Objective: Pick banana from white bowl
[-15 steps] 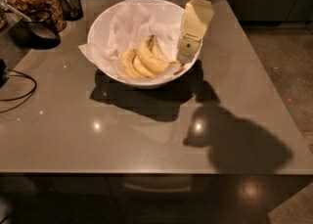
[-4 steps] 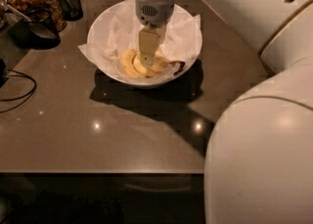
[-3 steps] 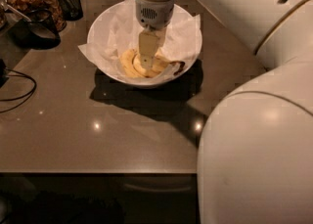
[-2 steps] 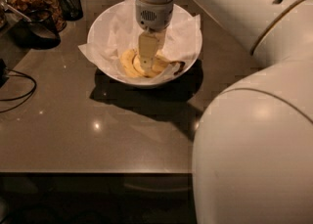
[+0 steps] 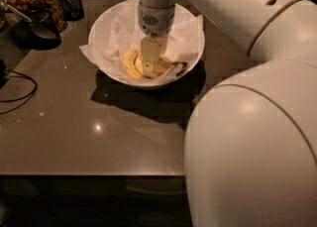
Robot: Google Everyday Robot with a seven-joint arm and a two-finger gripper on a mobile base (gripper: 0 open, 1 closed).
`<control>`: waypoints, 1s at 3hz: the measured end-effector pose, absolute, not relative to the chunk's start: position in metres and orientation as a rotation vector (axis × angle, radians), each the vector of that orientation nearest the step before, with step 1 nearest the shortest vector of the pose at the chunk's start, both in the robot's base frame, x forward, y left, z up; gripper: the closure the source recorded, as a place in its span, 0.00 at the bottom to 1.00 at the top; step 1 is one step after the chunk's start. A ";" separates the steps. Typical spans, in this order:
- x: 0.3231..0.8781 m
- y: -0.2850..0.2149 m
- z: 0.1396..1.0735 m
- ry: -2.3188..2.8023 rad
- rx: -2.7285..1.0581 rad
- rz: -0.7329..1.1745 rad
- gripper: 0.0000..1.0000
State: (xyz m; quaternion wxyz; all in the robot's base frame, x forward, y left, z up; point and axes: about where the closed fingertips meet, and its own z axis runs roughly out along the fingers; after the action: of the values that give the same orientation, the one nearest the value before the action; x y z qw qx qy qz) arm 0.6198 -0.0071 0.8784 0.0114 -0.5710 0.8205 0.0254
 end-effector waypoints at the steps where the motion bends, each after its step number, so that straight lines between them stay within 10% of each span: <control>1: 0.619 -0.011 0.875 2.560 -1.768 0.082 0.56; 3: 0.619 -0.011 0.875 2.560 -1.768 0.082 0.99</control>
Offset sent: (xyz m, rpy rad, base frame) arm -0.0006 -0.0032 -0.0032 0.0049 -0.0042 -0.0068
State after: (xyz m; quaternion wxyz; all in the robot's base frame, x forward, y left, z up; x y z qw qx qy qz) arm 0.6191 -0.0106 0.8749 0.0149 -0.5680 0.8225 0.0262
